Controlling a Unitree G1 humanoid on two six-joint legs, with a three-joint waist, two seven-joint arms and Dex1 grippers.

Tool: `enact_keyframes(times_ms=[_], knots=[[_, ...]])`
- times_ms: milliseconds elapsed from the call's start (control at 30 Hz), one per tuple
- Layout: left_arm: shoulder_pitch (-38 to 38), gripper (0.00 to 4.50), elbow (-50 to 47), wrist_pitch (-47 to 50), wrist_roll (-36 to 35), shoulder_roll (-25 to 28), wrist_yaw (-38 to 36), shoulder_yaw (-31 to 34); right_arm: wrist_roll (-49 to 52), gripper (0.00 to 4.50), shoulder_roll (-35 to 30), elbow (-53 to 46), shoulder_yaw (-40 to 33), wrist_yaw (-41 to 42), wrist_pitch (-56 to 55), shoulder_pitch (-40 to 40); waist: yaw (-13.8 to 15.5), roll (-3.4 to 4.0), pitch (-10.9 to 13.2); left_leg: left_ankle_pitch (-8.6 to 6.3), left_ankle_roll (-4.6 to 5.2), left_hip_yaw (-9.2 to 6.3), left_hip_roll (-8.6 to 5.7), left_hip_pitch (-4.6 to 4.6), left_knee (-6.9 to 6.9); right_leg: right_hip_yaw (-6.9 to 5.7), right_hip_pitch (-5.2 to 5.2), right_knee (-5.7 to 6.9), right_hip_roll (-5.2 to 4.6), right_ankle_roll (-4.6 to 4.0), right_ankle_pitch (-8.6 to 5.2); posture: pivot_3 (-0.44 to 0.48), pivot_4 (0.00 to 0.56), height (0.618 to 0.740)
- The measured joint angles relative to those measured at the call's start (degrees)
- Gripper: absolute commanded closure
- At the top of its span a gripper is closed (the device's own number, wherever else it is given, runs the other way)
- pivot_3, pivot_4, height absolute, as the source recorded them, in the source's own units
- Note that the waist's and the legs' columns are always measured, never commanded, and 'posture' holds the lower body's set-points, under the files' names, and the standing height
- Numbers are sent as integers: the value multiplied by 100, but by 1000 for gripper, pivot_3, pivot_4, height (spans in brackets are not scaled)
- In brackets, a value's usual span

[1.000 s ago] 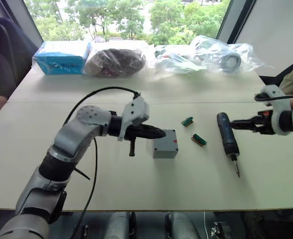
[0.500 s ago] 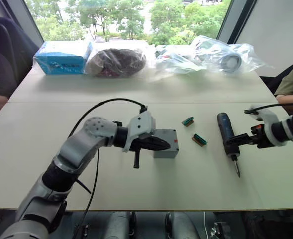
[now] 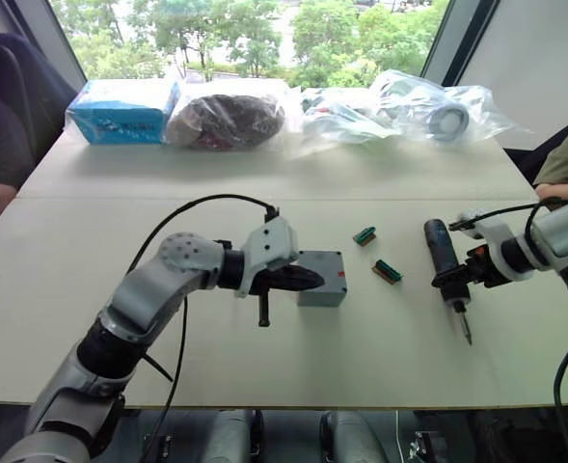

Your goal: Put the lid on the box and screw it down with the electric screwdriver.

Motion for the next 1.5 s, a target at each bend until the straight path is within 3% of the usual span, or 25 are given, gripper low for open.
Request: enact_keyframes(times_ms=[67,300,367,433,533,633,833,967,1267,1500], knots=[[0,4500,0,0,-17,-1,-5,21,-49,2692,21,-9,-6,56,-21,17,-3,-1,-1,0,-1,0,0,0,0,0,0,0,0,0,0,0,150,740],[-62,4500,149,-29,-113,0,-76,90,-267,2700,328,533,-435,-198,-322,-81,-19,-8,-4,0,-1,7,0,8,5,4,8,-1,0,6,10,0,150,740],[-176,4500,400,-44,-174,-10,-125,273,-166,2700,694,959,-1323,-787,-654,-262,-39,12,9,1,-2,20,0,3,5,18,-8,2,0,16,17,0,150,740],[-349,4500,688,-90,-227,-17,-194,438,332,2700,1152,878,-2770,-1364,-1305,-451,-73,39,24,7,-12,30,1,-9,0,26,-32,9,1,20,20,0,150,740],[-486,4500,879,-237,-216,-9,-387,429,1146,2700,1790,-364,-4580,-2064,-1996,-543,-9,46,24,12,-20,7,26,-12,-32,4,-17,-11,29,21,15,0,150,740],[-521,4500,1222,-276,-107,38,-569,354,1836,2700,2652,-1995,-5460,-2692,-2118,-85,26,40,21,13,-22,-2,33,-16,-23,-20,-6,-16,31,17,12,0,150,740],[-645,4500,1755,-696,320,-89,-721,16,2315,2700,3650,-3946,-5147,-3282,-2036,1473,4,44,23,15,-10,13,0,-12,3,2,-3,-10,3,26,27,0,150,740],[-740,4500,1950,-769,459,-384,-675,-96,2508,2700,3971,-4903,-4685,-3479,-2210,1815,-8,44,23,15,-10,13,8,-13,0,10,-11,-6,14,26,27,0,150,740],[-744,4500,2260,-1175,1044,-598,-686,-519,2033,2700,4263,-5284,-3903,-3694,-3064,2942,-7,42,22,14,-9,15,7,-11,0,15,-14,-7,16,25,27,0,150,740],[-729,4500,2275,-1324,1159,-593,-707,-523,1716,2700,4373,-5219,-3741,-3860,-3614,2959,-4,42,22,14,-9,15,9,-10,-1,16,-12,-7,17,25,27,0,150,740]])
